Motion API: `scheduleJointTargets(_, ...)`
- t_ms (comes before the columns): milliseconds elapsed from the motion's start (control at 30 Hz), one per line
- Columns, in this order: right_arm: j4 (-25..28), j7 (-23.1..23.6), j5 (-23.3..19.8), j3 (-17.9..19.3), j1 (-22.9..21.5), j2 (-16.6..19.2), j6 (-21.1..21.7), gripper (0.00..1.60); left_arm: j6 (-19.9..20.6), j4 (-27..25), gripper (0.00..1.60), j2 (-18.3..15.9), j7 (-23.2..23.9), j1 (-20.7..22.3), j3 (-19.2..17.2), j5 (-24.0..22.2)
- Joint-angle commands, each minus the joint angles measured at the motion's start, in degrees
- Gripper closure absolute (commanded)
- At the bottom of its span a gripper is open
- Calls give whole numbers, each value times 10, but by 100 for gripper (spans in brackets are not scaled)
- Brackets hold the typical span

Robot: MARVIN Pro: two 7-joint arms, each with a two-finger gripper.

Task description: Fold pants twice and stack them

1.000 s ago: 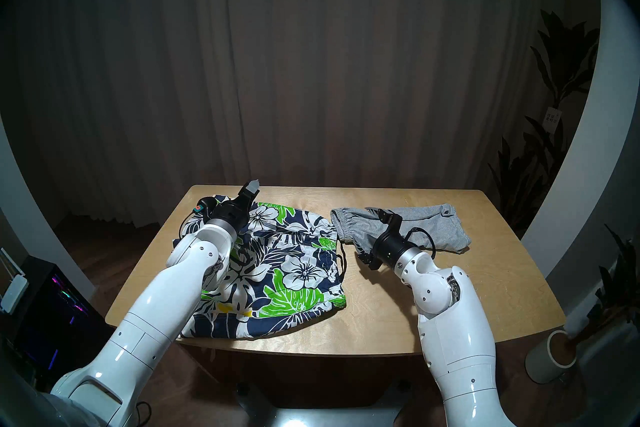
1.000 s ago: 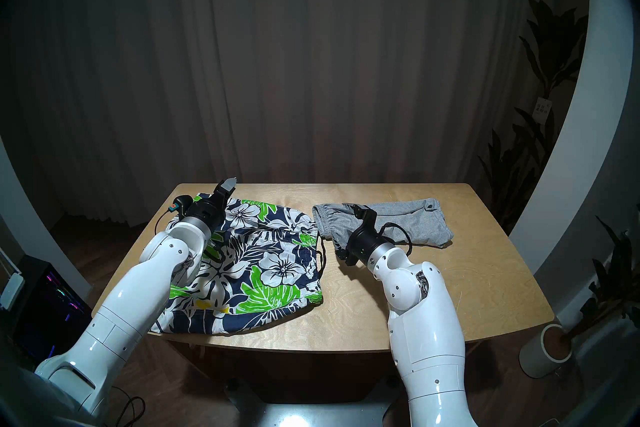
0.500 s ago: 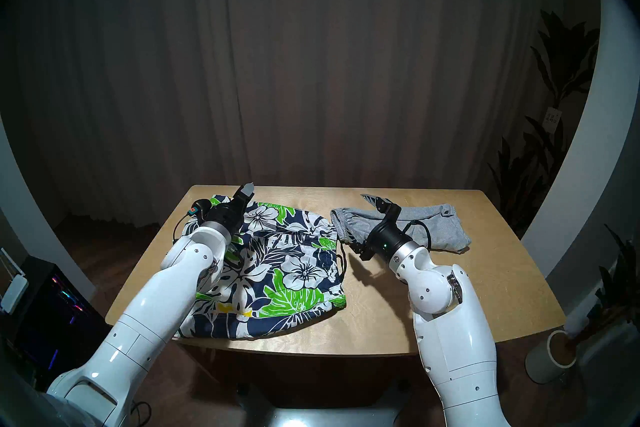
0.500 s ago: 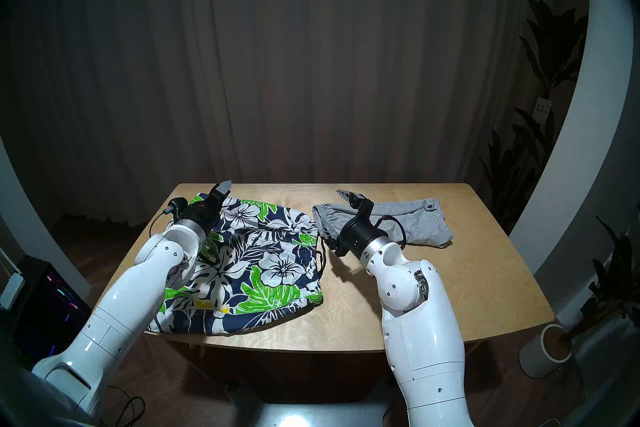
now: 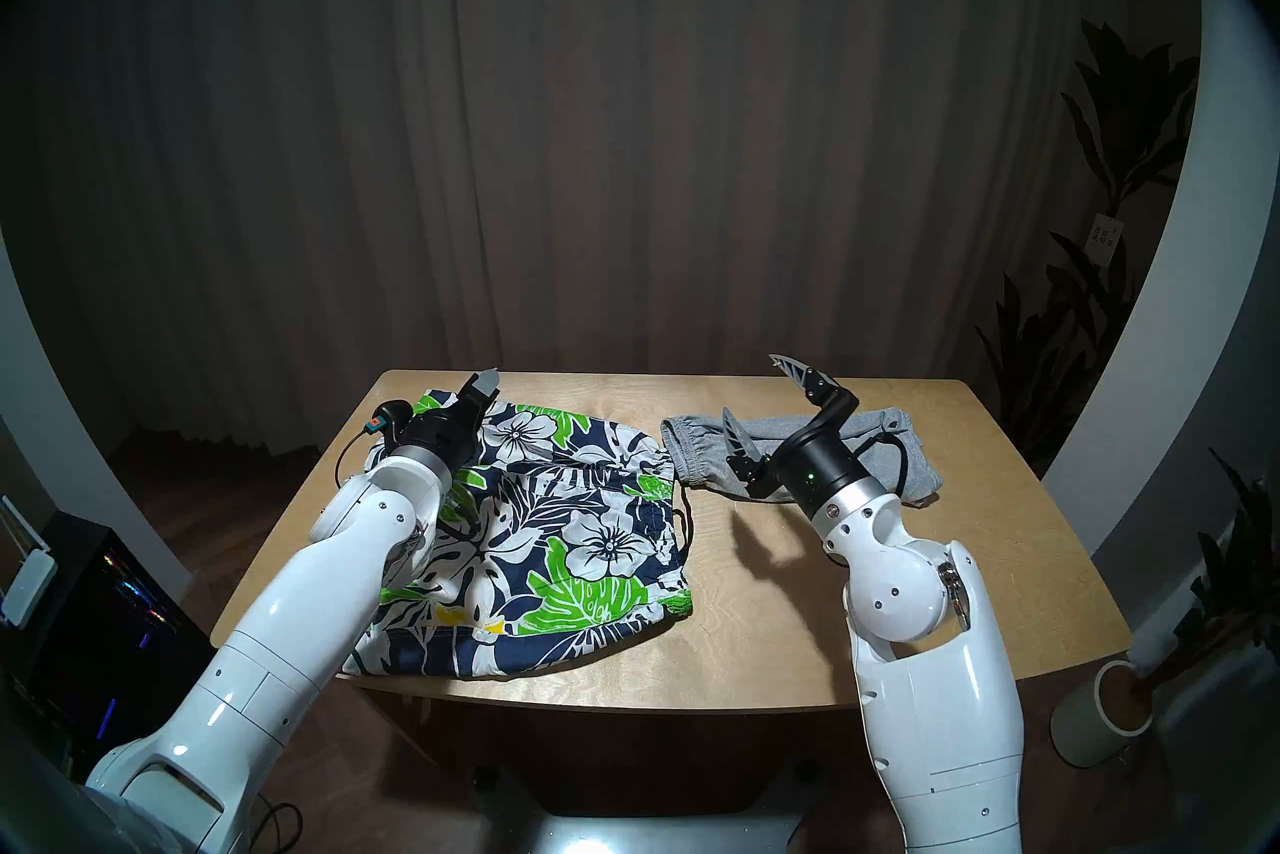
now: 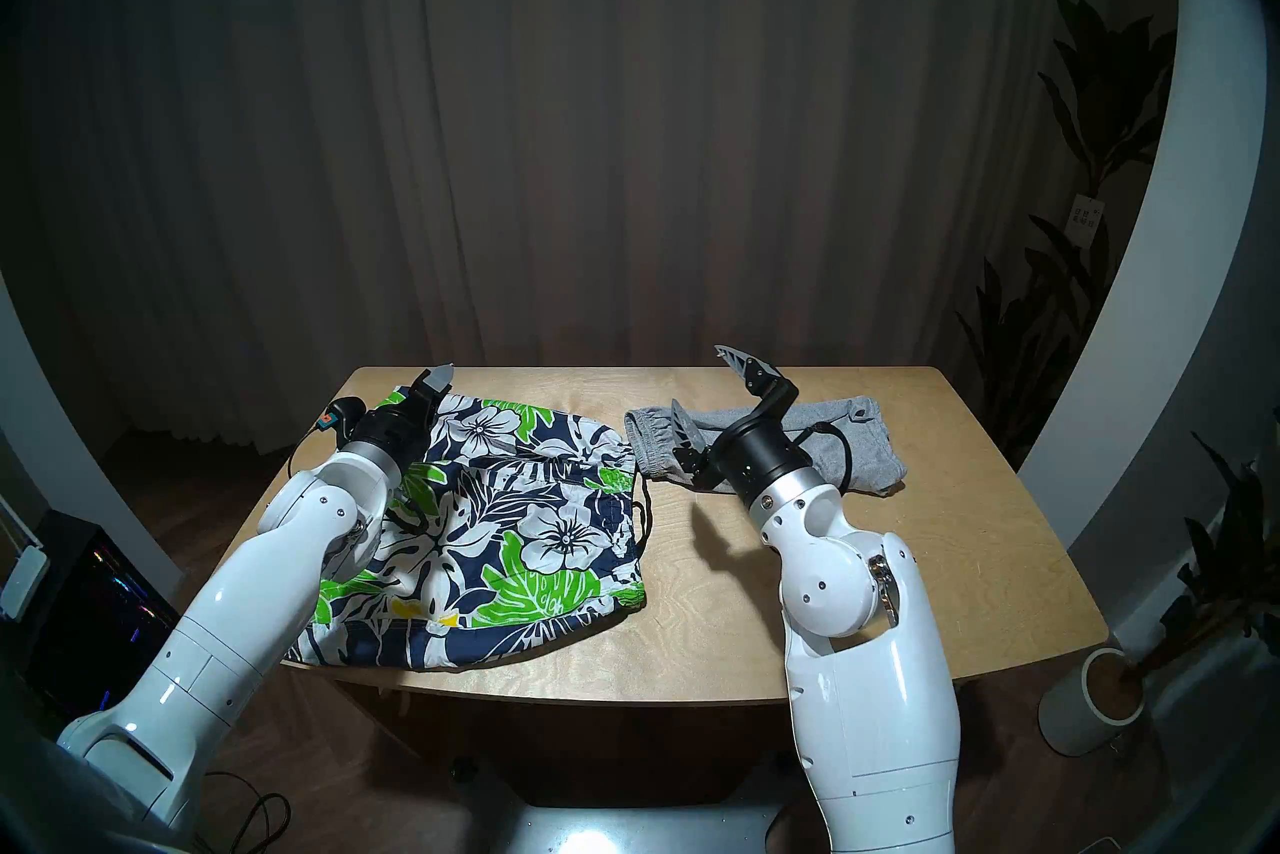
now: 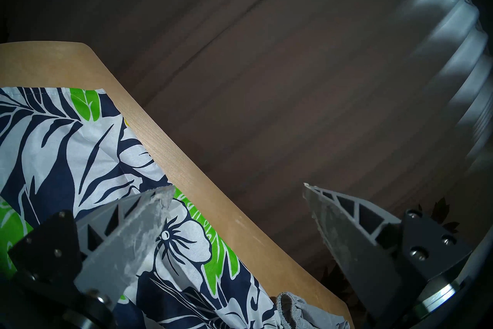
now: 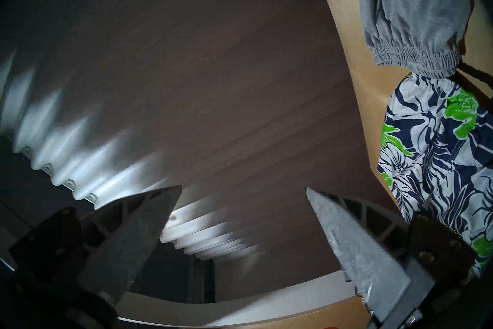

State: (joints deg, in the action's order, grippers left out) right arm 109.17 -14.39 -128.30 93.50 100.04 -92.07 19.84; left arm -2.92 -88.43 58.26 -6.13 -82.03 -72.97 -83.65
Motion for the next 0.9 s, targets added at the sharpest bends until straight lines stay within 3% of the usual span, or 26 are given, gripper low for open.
scheduleJointTargets(0,66,34,-16,17,74,-13,-24,0,-6,-29,0,-15,14,-8,-12,2)
scheduleJointTargets(33,61,35,-16,17,62,-11,-26,0,-6,-31,0,-16,14,-9,-13,2)
scheduleJointTargets(67,72,37,-15,19,84,-14,-32,0,-7,-34,0,-18,16,-12,-14,2)
scheduleJointTargets(467,115,64,-18,14,161,-23,-111,0,-17,-78,0,-40,35,-57,-35,-1)
scheduleJointTargets(867,177,104,27,-65,237,5,-241,0,-31,-131,0,-59,57,-120,-66,-14)
